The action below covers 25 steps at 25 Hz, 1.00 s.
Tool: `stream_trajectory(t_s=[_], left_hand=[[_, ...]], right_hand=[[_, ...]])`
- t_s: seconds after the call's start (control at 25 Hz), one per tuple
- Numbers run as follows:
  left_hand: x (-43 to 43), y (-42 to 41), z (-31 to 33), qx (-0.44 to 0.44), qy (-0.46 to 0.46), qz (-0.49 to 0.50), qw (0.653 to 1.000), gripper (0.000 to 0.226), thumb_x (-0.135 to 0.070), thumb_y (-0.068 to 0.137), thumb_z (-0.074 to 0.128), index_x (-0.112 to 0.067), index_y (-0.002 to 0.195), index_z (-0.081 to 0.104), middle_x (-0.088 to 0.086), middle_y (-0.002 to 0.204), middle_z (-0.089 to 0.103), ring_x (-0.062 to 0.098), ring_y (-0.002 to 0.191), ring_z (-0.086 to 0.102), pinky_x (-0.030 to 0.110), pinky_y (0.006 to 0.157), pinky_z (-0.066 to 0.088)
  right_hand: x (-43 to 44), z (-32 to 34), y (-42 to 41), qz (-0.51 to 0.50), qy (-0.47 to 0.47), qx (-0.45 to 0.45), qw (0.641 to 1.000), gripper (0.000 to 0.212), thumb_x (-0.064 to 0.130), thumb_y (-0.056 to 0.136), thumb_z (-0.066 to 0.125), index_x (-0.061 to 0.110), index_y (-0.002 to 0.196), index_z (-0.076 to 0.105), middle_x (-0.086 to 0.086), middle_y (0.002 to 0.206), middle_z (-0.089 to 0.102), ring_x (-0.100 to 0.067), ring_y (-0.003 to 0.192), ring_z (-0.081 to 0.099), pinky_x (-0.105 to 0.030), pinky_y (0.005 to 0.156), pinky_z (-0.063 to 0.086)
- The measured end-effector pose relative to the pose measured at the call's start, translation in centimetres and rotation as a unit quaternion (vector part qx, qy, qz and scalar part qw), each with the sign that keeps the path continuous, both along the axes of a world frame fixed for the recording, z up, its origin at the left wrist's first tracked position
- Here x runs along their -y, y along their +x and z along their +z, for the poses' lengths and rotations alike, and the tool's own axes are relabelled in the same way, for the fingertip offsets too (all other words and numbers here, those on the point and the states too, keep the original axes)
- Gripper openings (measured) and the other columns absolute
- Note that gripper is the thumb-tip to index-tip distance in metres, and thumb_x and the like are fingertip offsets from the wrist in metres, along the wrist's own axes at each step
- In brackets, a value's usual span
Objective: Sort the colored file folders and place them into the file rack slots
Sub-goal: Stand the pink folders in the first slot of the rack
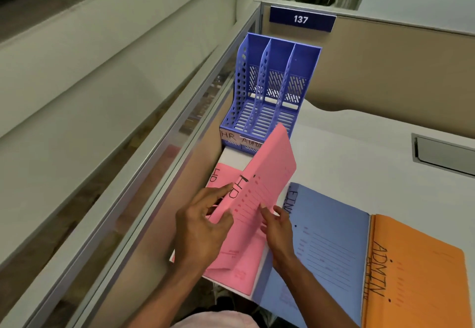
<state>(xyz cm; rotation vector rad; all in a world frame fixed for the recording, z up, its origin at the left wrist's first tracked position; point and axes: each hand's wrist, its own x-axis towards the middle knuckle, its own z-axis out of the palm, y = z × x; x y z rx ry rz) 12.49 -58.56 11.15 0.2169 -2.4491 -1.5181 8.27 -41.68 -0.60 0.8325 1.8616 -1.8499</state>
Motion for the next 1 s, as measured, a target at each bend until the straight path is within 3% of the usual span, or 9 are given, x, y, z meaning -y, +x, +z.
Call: stream_trajectory(t_s=[0.08, 0.16, 0.28, 0.4, 0.48, 0.6, 0.8, 0.88, 1.0], left_hand=[[-0.4, 0.5, 1.2, -0.036, -0.004, 0.004, 0.999, 0.057, 0.005, 0.080, 0.081, -0.025, 0.129, 0.073, -0.012, 0.118, 0.073, 0.016, 0.107, 0.074, 0.036, 0.086, 0.064], [-0.6, 0.9, 2.1, -0.067, -0.012, 0.010, 0.998, 0.057, 0.004, 0.082, 0.081, -0.025, 0.130, 0.071, -0.011, 0.121, 0.073, 0.018, 0.110, 0.073, 0.039, 0.089, 0.063], [-0.9, 1.8, 3.0, -0.088, -0.044, 0.035, 0.994, 0.053, -0.004, 0.084, 0.084, -0.027, 0.130, 0.070, -0.016, 0.119, 0.074, 0.014, 0.105, 0.075, 0.035, 0.085, 0.064], [-1.0, 2.5, 3.8, -0.075, -0.042, 0.076, 0.993, 0.049, -0.020, 0.081, 0.087, -0.035, 0.125, 0.070, -0.025, 0.113, 0.075, 0.007, 0.096, 0.076, 0.027, 0.077, 0.065], [-0.4, 2.5, 4.2, -0.075, -0.064, 0.084, 0.992, 0.050, -0.028, 0.079, 0.087, -0.047, 0.120, 0.066, -0.032, 0.110, 0.073, -0.001, 0.092, 0.074, 0.017, 0.073, 0.062], [0.6, 1.4, 5.0, -0.085, -0.084, 0.102, 0.988, 0.055, -0.032, 0.078, 0.085, -0.056, 0.121, 0.062, -0.038, 0.110, 0.071, -0.010, 0.091, 0.073, 0.007, 0.076, 0.057], [2.9, -3.8, 6.7, -0.144, -0.115, 0.105, 0.977, 0.042, -0.030, 0.083, 0.085, -0.048, 0.118, 0.070, -0.040, 0.108, 0.070, -0.009, 0.084, 0.073, 0.007, 0.076, 0.057], [3.7, -6.5, 6.9, -0.174, -0.142, 0.108, 0.968, 0.031, -0.033, 0.090, 0.082, -0.036, 0.118, 0.070, -0.037, 0.101, 0.071, -0.003, 0.079, 0.074, 0.015, 0.074, 0.060], [4.2, -10.4, 6.6, -0.178, -0.173, 0.130, 0.960, 0.021, -0.025, 0.094, 0.076, -0.025, 0.114, 0.069, -0.011, 0.094, 0.079, 0.016, 0.070, 0.075, 0.037, 0.065, 0.063]], right_hand=[[-1.1, 1.0, -1.5, -0.018, -0.071, -0.025, 0.997, 0.062, 0.049, 0.095, 0.073, 0.023, 0.146, 0.050, -0.004, 0.132, 0.071, -0.028, 0.115, 0.071, -0.053, 0.106, 0.057], [-2.2, 1.9, -3.3, -0.006, -0.079, -0.071, 0.994, 0.059, 0.039, 0.093, 0.078, 0.021, 0.144, 0.055, -0.005, 0.126, 0.075, -0.025, 0.113, 0.072, -0.049, 0.100, 0.060], [-3.7, 3.2, -5.4, 0.012, -0.089, -0.128, 0.988, 0.053, 0.031, 0.090, 0.083, 0.025, 0.138, 0.060, -0.002, 0.112, 0.081, -0.022, 0.107, 0.077, -0.037, 0.084, 0.062], [-4.4, 4.2, -6.9, 0.026, -0.088, -0.174, 0.980, 0.055, 0.029, 0.087, 0.087, 0.029, 0.135, 0.061, 0.001, 0.110, 0.082, -0.019, 0.106, 0.078, -0.034, 0.081, 0.064], [-4.2, 5.2, -8.2, 0.051, -0.071, -0.209, 0.974, 0.061, 0.037, 0.084, 0.089, 0.035, 0.136, 0.059, 0.006, 0.113, 0.081, -0.016, 0.107, 0.077, -0.030, 0.080, 0.065], [-3.4, 7.9, -11.2, 0.088, -0.042, -0.261, 0.960, 0.066, 0.054, 0.077, 0.089, 0.041, 0.135, 0.059, 0.008, 0.117, 0.079, -0.013, 0.108, 0.076, -0.039, 0.090, 0.064], [-1.0, 15.5, -19.0, 0.108, 0.014, -0.332, 0.937, 0.079, 0.075, 0.071, 0.080, 0.025, 0.132, 0.066, 0.011, 0.118, 0.077, -0.011, 0.107, 0.075, -0.045, 0.096, 0.064], [0.4, 18.7, -22.4, 0.125, 0.029, -0.340, 0.932, 0.094, 0.088, 0.066, 0.072, 0.019, 0.129, 0.066, -0.001, 0.123, 0.074, -0.020, 0.113, 0.074, -0.046, 0.094, 0.065], [2.4, 23.5, -26.6, 0.136, -0.003, -0.318, 0.938, 0.098, 0.096, 0.065, 0.061, 0.015, 0.121, 0.067, -0.014, 0.125, 0.069, -0.033, 0.116, 0.072, -0.042, 0.083, 0.068]])
